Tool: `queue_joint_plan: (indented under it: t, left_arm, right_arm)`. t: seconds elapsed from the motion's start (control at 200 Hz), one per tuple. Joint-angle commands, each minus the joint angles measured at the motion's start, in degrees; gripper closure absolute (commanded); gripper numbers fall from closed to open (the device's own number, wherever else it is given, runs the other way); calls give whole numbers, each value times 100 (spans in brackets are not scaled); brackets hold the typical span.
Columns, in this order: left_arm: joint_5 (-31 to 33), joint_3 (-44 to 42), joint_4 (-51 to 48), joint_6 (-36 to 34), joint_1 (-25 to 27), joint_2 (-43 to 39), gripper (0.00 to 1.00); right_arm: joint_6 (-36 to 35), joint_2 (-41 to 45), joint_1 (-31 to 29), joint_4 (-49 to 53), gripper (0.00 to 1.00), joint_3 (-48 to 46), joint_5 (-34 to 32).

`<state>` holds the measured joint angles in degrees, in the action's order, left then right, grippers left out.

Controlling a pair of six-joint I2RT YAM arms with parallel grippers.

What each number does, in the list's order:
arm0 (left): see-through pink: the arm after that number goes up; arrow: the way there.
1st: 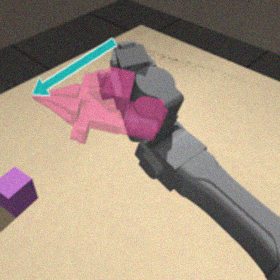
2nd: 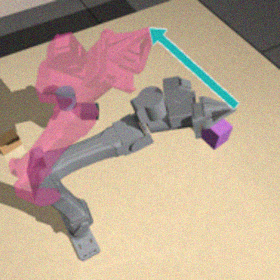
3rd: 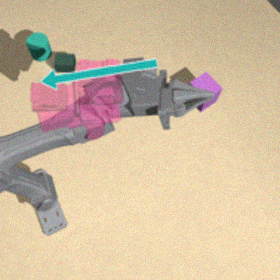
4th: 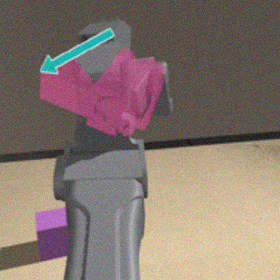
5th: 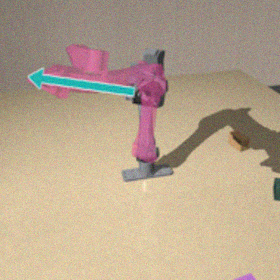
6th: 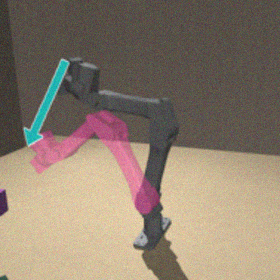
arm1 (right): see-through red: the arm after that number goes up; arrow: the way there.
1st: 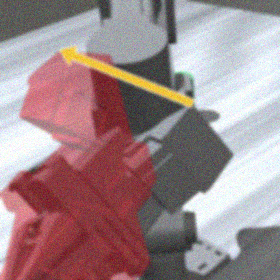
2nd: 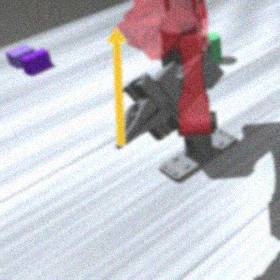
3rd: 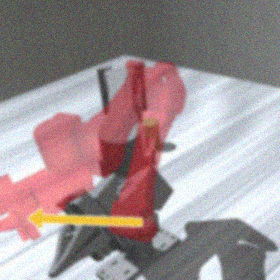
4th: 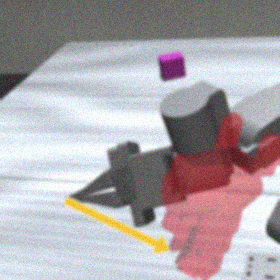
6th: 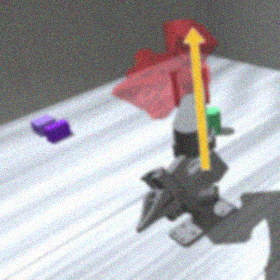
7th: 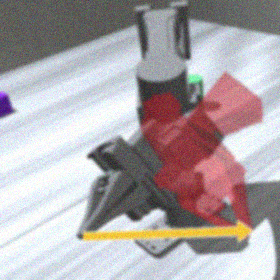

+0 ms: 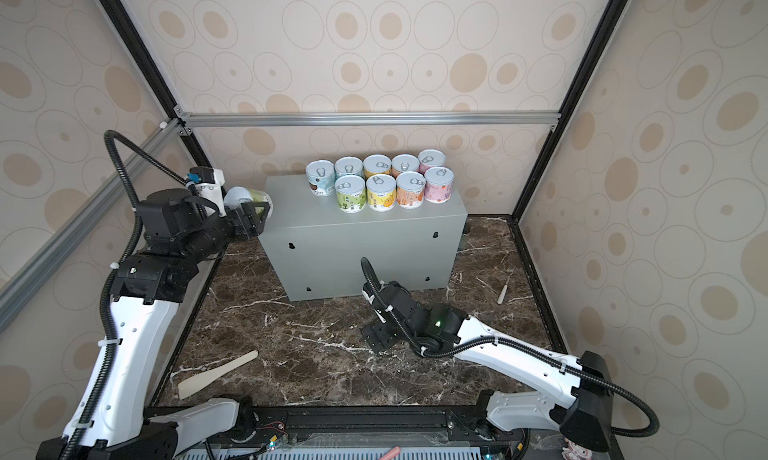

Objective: Place and organize the canned foods onto the counter
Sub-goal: 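Carry the green-labelled can up onto the cabinet top with the left gripper, then set the green-labelled can down in front of the coconut can and open the left gripper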

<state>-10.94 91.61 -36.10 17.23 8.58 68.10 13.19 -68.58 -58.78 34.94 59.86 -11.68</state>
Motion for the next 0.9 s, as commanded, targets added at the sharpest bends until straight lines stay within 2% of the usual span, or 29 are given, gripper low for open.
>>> queue_joint_plan:
  t: [0.0,0.675,0.895]
  left_arm:
    - [231,510,181,-406,274,51,39]
    - [868,2040,-724,-1119,1584,1445,40]
    - [1128,2352,-890,-1188,1766,1934,40]
  right_arm:
    - [-9,136,42,185,1,0,-218]
    - [152,444,78,417,1,-240,-440]
    - [153,458,95,338,1,-341,-391]
